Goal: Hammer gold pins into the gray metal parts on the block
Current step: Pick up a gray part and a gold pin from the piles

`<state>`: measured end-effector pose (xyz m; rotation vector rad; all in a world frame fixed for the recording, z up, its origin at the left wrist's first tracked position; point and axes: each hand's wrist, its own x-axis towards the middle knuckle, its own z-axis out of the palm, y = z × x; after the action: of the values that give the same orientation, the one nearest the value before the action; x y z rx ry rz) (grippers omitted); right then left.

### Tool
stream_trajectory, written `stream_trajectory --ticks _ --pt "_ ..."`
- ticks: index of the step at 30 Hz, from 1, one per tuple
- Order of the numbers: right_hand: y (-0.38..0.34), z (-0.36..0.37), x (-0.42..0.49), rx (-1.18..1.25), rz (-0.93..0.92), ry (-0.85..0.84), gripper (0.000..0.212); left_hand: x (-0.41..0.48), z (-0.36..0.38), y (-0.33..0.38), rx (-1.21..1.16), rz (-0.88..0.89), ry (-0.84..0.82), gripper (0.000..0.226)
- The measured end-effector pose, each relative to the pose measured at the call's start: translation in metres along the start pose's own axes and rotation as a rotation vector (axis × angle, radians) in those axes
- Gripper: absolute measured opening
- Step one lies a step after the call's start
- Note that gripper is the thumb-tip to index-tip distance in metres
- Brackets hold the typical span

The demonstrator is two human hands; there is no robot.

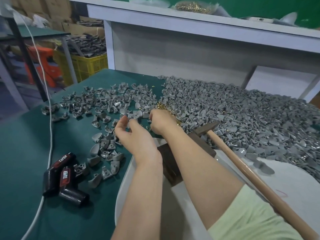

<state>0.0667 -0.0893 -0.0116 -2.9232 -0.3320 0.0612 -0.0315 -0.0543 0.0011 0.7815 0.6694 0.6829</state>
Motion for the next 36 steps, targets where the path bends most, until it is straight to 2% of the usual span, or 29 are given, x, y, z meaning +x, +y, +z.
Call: stream_trajectory --ticks 9,11,15,17,19,23,26,28,30,33,36 --pt "0.003 0.006 0.000 0.001 -0.017 0.126 0.024 -0.001 0.000 -0.002 0.002 -0.005 -0.021 0.023" --pt "0.004 0.000 -0.002 0.098 -0.025 0.189 0.021 -0.001 -0.001 -0.002 0.008 -0.005 -0.043 0.023" --pt "0.006 -0.031 -0.025 0.551 -0.090 0.284 0.027 -0.004 0.000 -0.004 0.108 0.059 -0.199 0.026" --pt "0.008 -0.046 -0.043 0.601 -0.207 0.306 0.026 -0.007 0.001 -0.004 0.162 0.097 -0.301 0.026" --pt "0.012 -0.055 -0.059 0.530 -0.310 0.327 0.023 -0.011 0.001 -0.002 0.198 0.101 -0.385 0.021" --pt "0.021 -0.061 -0.076 0.476 -0.431 0.259 0.034 -0.013 0.001 0.003 0.152 0.095 -0.389 0.014" --pt "0.035 -0.063 -0.073 0.608 -0.342 0.175 0.041 -0.007 0.000 0.005 -0.021 0.023 -0.289 0.014" --pt "0.043 -0.057 -0.060 0.489 -0.184 0.222 0.030 -0.003 -0.001 0.004 -0.102 -0.007 -0.222 0.013" --pt "0.041 -0.044 -0.043 0.276 -0.073 0.188 0.021 -0.001 -0.001 0.003 -0.117 -0.010 -0.188 0.014" --pt "0.026 -0.021 -0.021 0.059 -0.025 0.032 0.019 0.000 -0.002 0.000 -0.045 0.062 -0.181 0.023" --pt "0.015 -0.010 -0.012 -0.084 0.010 -0.016 0.026 -0.001 -0.001 -0.001 -0.023 0.102 -0.192 0.024"
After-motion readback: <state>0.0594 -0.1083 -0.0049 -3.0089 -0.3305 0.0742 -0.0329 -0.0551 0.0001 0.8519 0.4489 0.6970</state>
